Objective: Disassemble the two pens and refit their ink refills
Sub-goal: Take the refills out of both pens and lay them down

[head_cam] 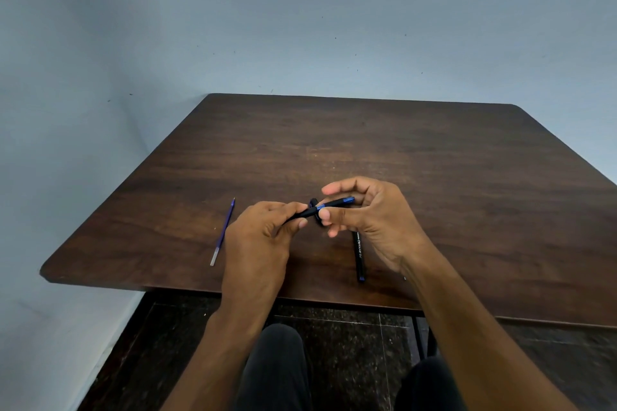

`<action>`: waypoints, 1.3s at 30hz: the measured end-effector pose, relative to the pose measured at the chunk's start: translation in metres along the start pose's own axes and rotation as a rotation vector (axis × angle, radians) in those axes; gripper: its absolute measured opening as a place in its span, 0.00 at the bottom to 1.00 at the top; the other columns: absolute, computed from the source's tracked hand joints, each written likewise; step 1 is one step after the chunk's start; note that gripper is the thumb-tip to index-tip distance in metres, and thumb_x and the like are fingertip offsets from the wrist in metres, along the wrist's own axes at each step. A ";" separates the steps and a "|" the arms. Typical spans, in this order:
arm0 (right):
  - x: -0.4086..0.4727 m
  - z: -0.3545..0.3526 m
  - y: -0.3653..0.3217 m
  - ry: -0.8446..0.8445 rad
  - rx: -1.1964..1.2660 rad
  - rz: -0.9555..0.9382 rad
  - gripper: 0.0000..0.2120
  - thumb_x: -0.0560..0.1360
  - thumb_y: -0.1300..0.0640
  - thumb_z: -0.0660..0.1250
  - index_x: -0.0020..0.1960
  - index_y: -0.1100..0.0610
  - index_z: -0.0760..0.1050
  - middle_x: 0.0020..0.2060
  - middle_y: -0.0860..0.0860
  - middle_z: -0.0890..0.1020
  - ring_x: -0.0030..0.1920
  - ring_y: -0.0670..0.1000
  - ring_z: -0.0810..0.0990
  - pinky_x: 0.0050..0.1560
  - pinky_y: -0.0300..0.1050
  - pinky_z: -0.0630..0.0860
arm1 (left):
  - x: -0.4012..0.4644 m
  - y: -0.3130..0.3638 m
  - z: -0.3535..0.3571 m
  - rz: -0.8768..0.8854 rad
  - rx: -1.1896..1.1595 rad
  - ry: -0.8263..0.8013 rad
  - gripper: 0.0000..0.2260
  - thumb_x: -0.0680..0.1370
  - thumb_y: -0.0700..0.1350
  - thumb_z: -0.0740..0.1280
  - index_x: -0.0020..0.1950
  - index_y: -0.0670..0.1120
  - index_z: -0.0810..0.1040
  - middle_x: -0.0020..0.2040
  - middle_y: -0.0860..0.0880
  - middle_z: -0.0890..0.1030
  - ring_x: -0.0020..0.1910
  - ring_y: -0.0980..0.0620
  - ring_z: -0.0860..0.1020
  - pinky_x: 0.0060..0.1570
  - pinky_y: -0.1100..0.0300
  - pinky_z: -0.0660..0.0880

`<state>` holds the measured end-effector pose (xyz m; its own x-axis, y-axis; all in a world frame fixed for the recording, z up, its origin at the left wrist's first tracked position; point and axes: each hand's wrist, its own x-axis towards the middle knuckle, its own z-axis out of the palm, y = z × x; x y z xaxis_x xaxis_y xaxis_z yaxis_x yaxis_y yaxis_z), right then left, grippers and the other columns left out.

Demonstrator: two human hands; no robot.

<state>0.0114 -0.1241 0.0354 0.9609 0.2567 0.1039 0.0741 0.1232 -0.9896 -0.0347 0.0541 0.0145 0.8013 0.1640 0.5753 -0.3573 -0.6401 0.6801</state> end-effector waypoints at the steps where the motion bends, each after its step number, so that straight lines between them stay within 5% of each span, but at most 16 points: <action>1: 0.000 0.000 0.000 0.004 -0.019 -0.002 0.15 0.66 0.68 0.79 0.51 0.64 0.82 0.42 0.63 0.87 0.35 0.56 0.85 0.38 0.46 0.84 | 0.000 0.000 0.000 -0.003 0.000 -0.003 0.12 0.71 0.38 0.77 0.53 0.48 0.86 0.47 0.53 0.85 0.48 0.53 0.82 0.51 0.54 0.79; 9: -0.002 -0.003 0.003 -0.005 -0.085 -0.032 0.13 0.62 0.59 0.82 0.45 0.59 0.86 0.41 0.63 0.87 0.33 0.55 0.84 0.44 0.50 0.83 | -0.002 0.006 -0.002 -0.031 -0.016 -0.022 0.12 0.72 0.38 0.76 0.54 0.48 0.86 0.48 0.53 0.85 0.49 0.54 0.82 0.52 0.53 0.79; 20: -0.003 -0.003 0.002 0.018 -0.080 -0.006 0.12 0.66 0.56 0.82 0.43 0.62 0.85 0.35 0.61 0.86 0.30 0.55 0.82 0.33 0.44 0.80 | -0.002 0.009 0.001 -0.036 -0.036 -0.011 0.12 0.72 0.38 0.76 0.54 0.48 0.86 0.48 0.53 0.85 0.49 0.54 0.82 0.51 0.53 0.80; 25: -0.002 0.001 0.005 0.095 -0.207 -0.020 0.16 0.69 0.49 0.80 0.37 0.62 0.82 0.32 0.58 0.86 0.30 0.56 0.81 0.28 0.45 0.76 | -0.002 0.010 0.001 -0.006 -0.016 0.000 0.12 0.71 0.38 0.77 0.54 0.48 0.86 0.47 0.53 0.85 0.48 0.55 0.82 0.50 0.60 0.79; 28: -0.004 0.001 0.003 0.090 -0.230 -0.025 0.17 0.68 0.46 0.81 0.45 0.59 0.84 0.33 0.56 0.86 0.29 0.52 0.81 0.29 0.44 0.77 | -0.002 0.009 -0.001 -0.024 -0.037 0.006 0.13 0.71 0.38 0.77 0.53 0.48 0.86 0.47 0.54 0.85 0.48 0.56 0.82 0.50 0.68 0.76; 31: -0.008 -0.004 0.003 0.014 -0.019 0.004 0.19 0.67 0.56 0.82 0.56 0.58 0.83 0.38 0.57 0.86 0.34 0.53 0.83 0.34 0.44 0.80 | -0.001 0.007 -0.003 -0.043 -0.037 0.015 0.13 0.70 0.37 0.77 0.52 0.48 0.86 0.46 0.53 0.85 0.48 0.55 0.82 0.51 0.68 0.76; 35: -0.008 -0.006 0.007 0.024 0.032 0.015 0.10 0.70 0.64 0.79 0.51 0.62 0.86 0.37 0.61 0.86 0.37 0.60 0.81 0.39 0.50 0.80 | -0.002 0.008 -0.004 -0.033 0.000 0.012 0.13 0.70 0.37 0.77 0.53 0.47 0.87 0.47 0.52 0.85 0.48 0.54 0.82 0.52 0.61 0.78; 39: -0.008 -0.003 0.008 0.079 -0.024 -0.005 0.10 0.72 0.58 0.79 0.45 0.65 0.85 0.33 0.57 0.84 0.32 0.53 0.80 0.30 0.44 0.77 | -0.002 0.010 -0.003 -0.035 0.006 0.011 0.12 0.71 0.37 0.77 0.53 0.47 0.86 0.47 0.51 0.85 0.48 0.53 0.82 0.52 0.53 0.80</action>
<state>0.0048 -0.1283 0.0261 0.9784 0.1801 0.1012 0.0839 0.1011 -0.9913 -0.0416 0.0496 0.0213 0.8078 0.1944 0.5564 -0.3267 -0.6381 0.6972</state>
